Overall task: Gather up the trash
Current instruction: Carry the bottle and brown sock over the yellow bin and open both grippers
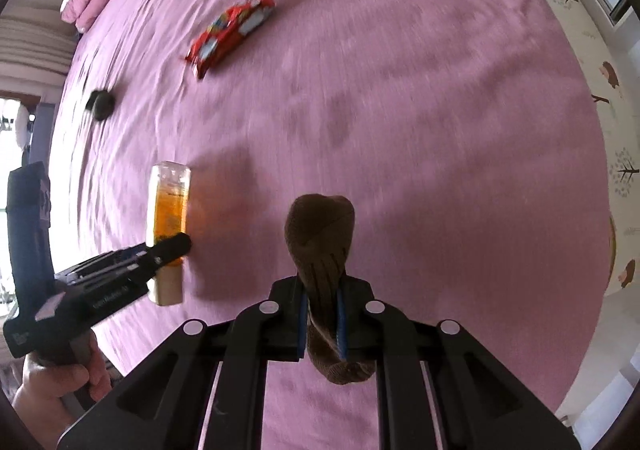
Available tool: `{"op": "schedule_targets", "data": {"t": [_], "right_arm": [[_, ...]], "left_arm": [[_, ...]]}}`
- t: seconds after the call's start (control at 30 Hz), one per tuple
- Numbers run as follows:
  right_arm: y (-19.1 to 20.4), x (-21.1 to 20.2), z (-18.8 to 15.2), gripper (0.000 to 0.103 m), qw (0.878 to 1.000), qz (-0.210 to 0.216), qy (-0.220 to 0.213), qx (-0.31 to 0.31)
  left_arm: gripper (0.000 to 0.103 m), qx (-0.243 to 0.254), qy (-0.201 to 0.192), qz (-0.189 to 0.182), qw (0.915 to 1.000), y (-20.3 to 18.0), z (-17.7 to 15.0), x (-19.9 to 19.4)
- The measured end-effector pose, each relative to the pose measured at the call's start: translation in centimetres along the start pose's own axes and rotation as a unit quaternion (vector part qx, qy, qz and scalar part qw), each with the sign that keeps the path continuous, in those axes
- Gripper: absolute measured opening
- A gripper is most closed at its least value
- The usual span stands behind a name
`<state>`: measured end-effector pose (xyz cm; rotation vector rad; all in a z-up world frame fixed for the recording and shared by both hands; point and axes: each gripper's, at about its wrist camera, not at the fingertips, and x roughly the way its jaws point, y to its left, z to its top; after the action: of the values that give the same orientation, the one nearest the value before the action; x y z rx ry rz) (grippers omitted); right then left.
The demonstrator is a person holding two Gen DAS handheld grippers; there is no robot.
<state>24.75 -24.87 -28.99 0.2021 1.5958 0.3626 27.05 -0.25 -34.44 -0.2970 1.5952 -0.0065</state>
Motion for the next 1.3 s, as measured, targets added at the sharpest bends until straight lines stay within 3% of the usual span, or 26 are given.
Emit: {"op": "schedule_targets", "data": {"t": [0.43, 0.53, 0.67, 0.73, 0.93, 1.3], "right_arm": [[-3.1, -4.3, -10.8, 0.011, 1.000, 0.017, -0.008, 0.025], [-3.6, -5.1, -12.1, 0.011, 0.999, 0.018, -0.015, 0.036], [-6.2, -7.1, -13.9, 0.011, 0.998, 0.020, -0.029, 0.055], [-7.7, -8.2, -14.8, 0.011, 0.997, 0.021, -0.036, 0.067], [-12.3, -10.8, -16.4, 0.011, 0.992, 0.024, -0.064, 0.107], [-22.4, -14.5, -19.1, 0.011, 0.977, 0.010, -0.104, 0.183]], "left_arm": [[0.032, 0.079, 0.031, -0.019, 0.9962, -7.1, -7.1, -0.4], [0.032, 0.095, 0.034, -0.023, 0.9946, -9.0, -6.4, -0.9], [0.032, 0.122, 0.036, -0.032, 0.9913, -12.7, -9.4, -1.5], [0.032, 0.132, 0.038, -0.035, 0.9899, -15.2, -12.9, -1.2], [0.032, 0.165, 0.049, -0.051, 0.9837, -21.5, -15.1, -0.9], [0.032, 0.247, 0.069, -0.058, 0.9649, -31.8, -18.1, -0.5]]}}
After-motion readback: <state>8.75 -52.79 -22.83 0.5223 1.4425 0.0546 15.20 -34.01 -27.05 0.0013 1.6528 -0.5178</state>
